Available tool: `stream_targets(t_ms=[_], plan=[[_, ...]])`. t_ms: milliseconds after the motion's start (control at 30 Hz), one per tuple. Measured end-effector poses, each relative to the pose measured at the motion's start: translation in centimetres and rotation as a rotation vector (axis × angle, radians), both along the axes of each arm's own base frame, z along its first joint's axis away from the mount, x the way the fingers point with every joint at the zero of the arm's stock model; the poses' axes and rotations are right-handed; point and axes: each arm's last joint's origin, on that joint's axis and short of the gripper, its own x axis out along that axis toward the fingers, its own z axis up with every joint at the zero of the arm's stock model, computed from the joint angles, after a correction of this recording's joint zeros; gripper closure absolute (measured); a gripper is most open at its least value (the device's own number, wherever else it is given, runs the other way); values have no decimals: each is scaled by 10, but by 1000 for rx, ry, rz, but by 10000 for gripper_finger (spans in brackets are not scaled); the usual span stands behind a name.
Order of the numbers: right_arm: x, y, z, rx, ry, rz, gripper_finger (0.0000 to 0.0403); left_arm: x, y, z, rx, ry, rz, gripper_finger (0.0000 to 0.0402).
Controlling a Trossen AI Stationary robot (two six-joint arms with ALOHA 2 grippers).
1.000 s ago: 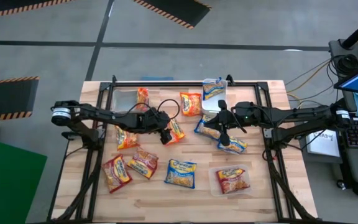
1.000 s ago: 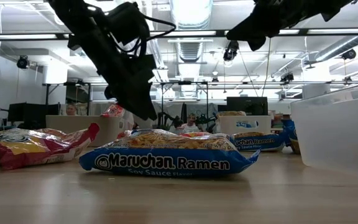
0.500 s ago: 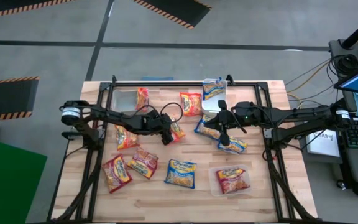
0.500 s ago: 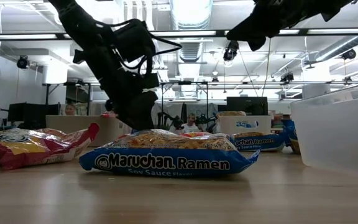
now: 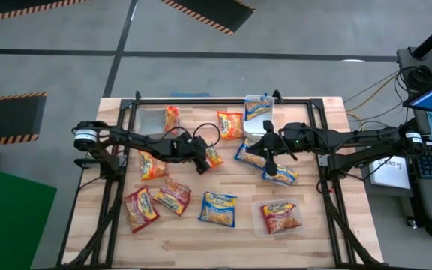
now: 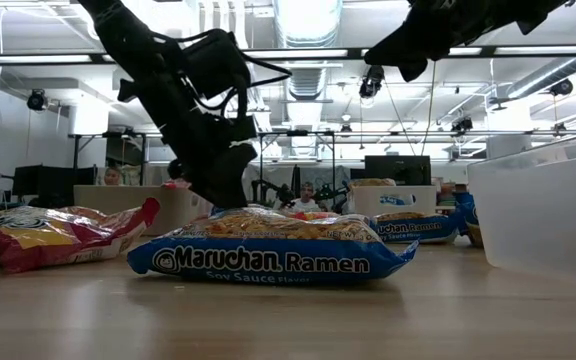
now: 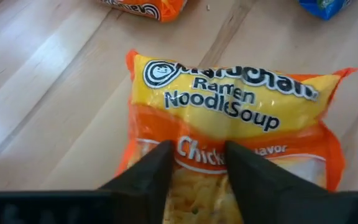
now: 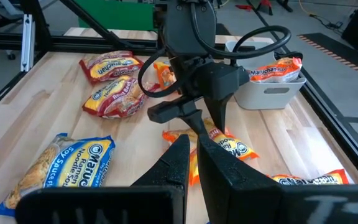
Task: Sort Maruchan noodles
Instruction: Put the orange noodle pack into the gray bin
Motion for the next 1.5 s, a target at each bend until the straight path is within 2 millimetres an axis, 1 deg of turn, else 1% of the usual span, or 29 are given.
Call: stream_targets(t_ms=[200, 267, 367, 500, 700, 767, 833, 967, 1067, 1133, 1233, 1333, 1433, 1500], plan=[[0, 0, 0, 0, 0, 0, 381, 0, 0, 4, 0, -16, 0, 378], [0, 0, 0, 0, 0, 0, 381, -1, -1, 6, -2, -24, -3, 394], [0, 0, 0, 0, 0, 0, 381, -3, -3, 13, -1, -39, -10, 395], [0, 0, 0, 0, 1, 0, 381, -7, -8, 33, 9, -106, -37, 401], [0, 0, -1, 0, 4, 0, 381, -21, -18, 80, 73, -251, -126, 401], [0, 0, -1, 0, 5, 0, 381, -28, -21, 96, 108, -299, -157, 401], [0, 0, -1, 1, 5, -1, 381, -38, -21, 113, 146, -350, -140, 401], [0, 0, -1, 2, 7, -1, 381, -60, -16, 140, 254, -415, -24, 401], [0, 0, -1, 2, 8, -2, 381, -81, -10, 151, 359, -401, 165, 401], [0, 0, -1, 2, 8, -2, 381, -95, -2, 154, 398, -384, 305, 401], [0, 0, -1, 2, 8, -2, 381, -113, 11, 152, 380, -355, 475, 401], [0, 0, -1, 3, 8, -2, 381, -126, 25, 145, 331, -325, 625, 401], [0, 0, -1, 11, 8, -4, 381, -132, 37, 134, 298, -269, 733, 401], [0, 0, -1, 11, 8, -4, 381, -132, 43, 126, 271, -233, 760, 401]])
